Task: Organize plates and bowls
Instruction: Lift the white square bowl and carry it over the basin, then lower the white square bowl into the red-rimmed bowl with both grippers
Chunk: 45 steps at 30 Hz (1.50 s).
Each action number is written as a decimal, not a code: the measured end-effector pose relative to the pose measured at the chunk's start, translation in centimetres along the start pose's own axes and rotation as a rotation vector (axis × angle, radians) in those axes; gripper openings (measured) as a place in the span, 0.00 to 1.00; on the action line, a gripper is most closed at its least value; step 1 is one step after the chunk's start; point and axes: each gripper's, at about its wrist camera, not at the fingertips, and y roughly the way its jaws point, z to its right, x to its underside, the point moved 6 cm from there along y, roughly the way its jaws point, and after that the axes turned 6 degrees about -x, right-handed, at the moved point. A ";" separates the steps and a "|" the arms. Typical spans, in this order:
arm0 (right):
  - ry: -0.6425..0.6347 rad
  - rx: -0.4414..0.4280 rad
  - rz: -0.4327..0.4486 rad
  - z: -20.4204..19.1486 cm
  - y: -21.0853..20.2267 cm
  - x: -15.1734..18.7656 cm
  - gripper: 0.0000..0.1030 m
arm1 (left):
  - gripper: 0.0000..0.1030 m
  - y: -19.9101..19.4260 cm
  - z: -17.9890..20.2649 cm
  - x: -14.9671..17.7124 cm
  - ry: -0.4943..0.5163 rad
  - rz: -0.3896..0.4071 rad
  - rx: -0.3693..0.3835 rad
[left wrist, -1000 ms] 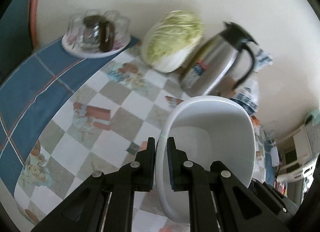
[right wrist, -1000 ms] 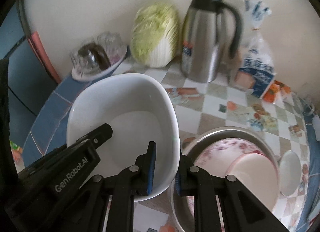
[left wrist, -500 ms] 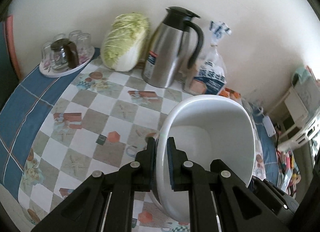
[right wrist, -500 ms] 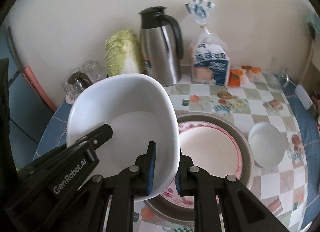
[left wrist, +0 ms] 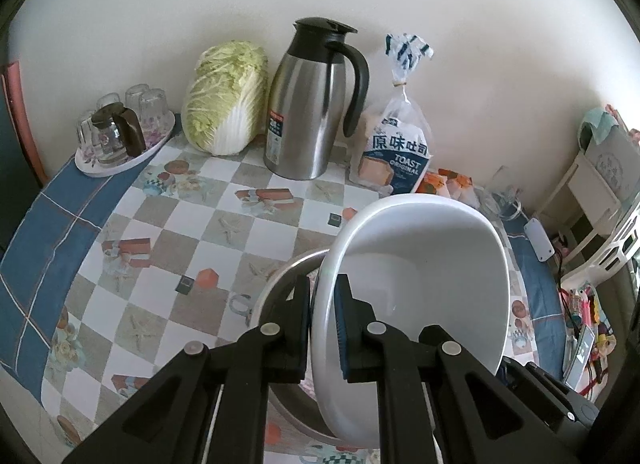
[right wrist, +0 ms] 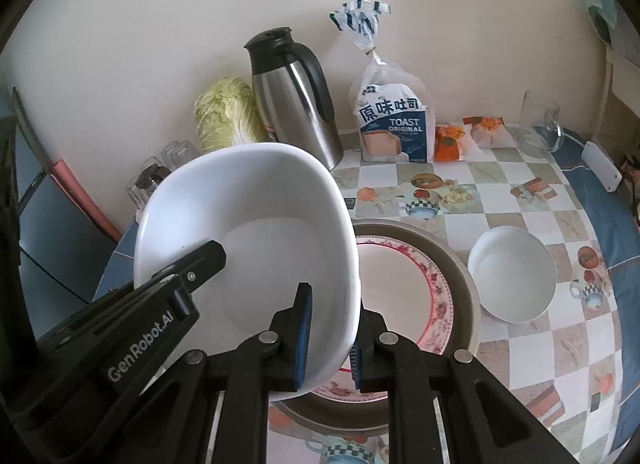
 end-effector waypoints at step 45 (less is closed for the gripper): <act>0.079 0.075 -0.106 6.0 2.9 1.8 0.17 | 0.12 5.6 2.9 2.6 0.007 -0.163 0.070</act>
